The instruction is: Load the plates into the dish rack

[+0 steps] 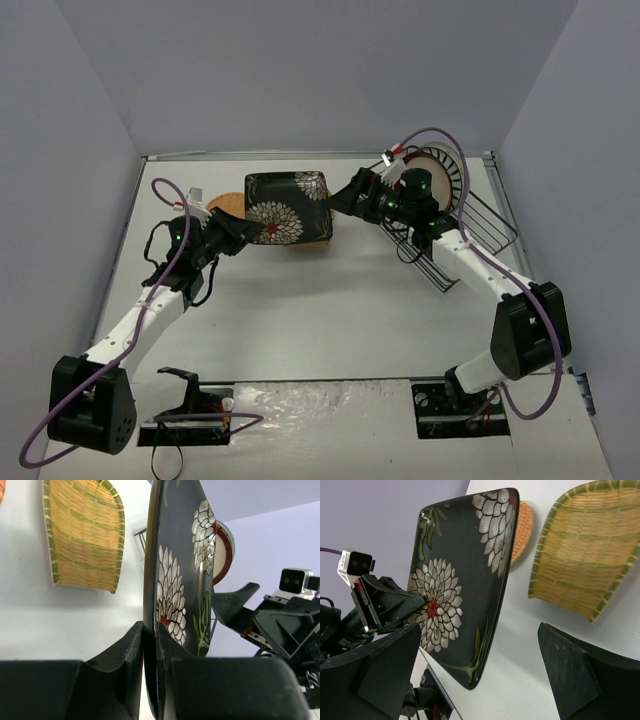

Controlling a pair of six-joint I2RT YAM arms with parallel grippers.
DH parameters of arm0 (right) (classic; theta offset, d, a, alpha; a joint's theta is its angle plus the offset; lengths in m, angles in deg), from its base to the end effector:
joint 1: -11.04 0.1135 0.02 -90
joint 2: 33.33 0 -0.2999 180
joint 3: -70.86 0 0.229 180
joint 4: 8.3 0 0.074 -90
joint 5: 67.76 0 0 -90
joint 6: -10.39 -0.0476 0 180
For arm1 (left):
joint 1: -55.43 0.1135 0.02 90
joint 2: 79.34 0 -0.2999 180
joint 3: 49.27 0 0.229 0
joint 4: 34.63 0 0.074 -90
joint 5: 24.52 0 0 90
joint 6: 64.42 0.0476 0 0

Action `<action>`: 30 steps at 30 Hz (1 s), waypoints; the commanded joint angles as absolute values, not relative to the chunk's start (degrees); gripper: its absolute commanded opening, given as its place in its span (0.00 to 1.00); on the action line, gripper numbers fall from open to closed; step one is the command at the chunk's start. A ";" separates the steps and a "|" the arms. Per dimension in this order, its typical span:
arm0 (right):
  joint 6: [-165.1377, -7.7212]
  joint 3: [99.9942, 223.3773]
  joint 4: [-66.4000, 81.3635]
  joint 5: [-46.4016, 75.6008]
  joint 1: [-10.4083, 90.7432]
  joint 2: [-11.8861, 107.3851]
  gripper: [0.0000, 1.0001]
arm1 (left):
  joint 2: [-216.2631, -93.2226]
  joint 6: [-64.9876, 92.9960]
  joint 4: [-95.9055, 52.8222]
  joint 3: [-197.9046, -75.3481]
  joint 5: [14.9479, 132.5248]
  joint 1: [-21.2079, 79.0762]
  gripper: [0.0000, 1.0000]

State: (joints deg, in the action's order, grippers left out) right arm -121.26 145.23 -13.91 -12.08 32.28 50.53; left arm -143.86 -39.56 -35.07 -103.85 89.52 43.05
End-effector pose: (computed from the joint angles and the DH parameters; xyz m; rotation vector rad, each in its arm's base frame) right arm 0.2949 0.1434 0.3663 -0.1849 1.7918 1.2997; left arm 0.2228 -0.0688 0.3253 -0.5358 1.8488 -1.3185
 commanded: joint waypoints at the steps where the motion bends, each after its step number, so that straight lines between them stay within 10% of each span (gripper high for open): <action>1: -122.25 150.97 -21.01 -15.67 34.31 53.97 1.00 | -138.45 -43.59 -48.90 -107.41 91.75 42.87 0.00; 15: -123.35 154.57 -24.37 -20.09 36.40 60.53 0.91 | -137.62 -43.93 -50.42 -107.12 95.34 42.74 0.00; 30: -124.56 154.50 -24.93 -22.07 36.44 60.38 0.50 | -139.68 -42.57 -51.75 -107.19 98.52 42.78 0.00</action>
